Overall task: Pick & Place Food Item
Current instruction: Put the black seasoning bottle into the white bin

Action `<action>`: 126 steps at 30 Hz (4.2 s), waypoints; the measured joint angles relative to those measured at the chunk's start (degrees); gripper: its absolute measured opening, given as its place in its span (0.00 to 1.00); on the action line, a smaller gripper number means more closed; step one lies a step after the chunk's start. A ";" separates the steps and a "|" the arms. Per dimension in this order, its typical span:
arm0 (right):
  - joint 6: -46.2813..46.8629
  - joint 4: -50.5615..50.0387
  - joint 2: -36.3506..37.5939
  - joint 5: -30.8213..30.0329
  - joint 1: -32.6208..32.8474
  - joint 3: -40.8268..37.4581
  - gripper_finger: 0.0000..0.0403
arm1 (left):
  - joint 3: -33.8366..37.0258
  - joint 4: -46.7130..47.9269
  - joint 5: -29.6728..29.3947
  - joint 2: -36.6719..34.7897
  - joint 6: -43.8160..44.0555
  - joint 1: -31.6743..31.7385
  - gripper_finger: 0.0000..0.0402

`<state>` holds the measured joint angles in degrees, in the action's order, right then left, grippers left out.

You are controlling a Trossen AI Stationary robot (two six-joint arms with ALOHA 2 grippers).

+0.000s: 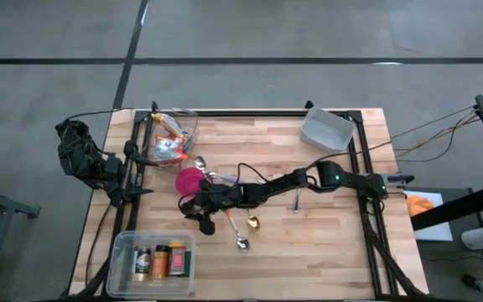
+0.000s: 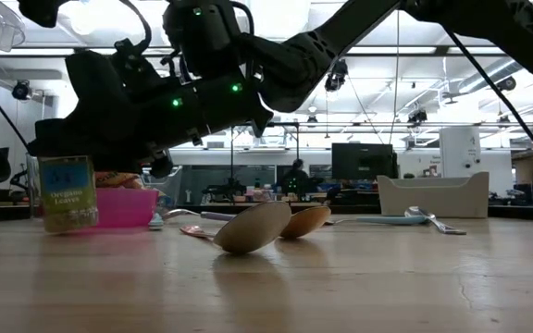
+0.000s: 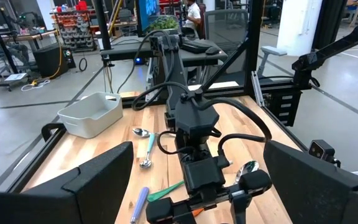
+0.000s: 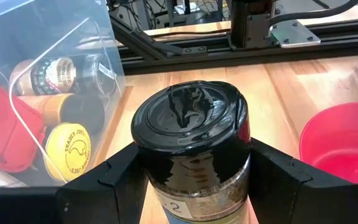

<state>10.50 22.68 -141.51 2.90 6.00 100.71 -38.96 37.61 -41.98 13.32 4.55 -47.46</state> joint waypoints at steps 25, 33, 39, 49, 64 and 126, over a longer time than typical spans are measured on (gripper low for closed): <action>2.62 -0.05 0.00 0.09 0.13 -0.03 0.79 | 0.00 0.01 0.00 0.00 -0.01 -0.02 0.91; 2.68 -0.10 0.00 0.08 0.13 -0.07 0.82 | 0.00 0.00 0.00 0.00 -0.02 -0.07 0.91; 5.87 0.23 1.22 0.12 0.13 -0.13 0.82 | 0.00 0.00 0.00 0.00 0.00 -0.07 0.91; 4.52 -0.22 8.85 1.64 -0.12 -2.08 0.82 | 0.00 0.00 -0.02 0.00 -0.02 -0.05 0.91; 1.29 10.03 37.57 -13.38 -0.68 -36.01 0.82 | 0.02 0.02 0.00 0.02 0.00 -0.04 0.91; -6.21 7.60 109.87 -23.47 2.25 -100.21 0.82 | 0.02 0.00 0.00 0.02 -0.02 -0.07 0.91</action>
<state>4.29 30.28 -31.64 -20.58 8.25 0.49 -38.94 37.60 -41.98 13.34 4.54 -47.53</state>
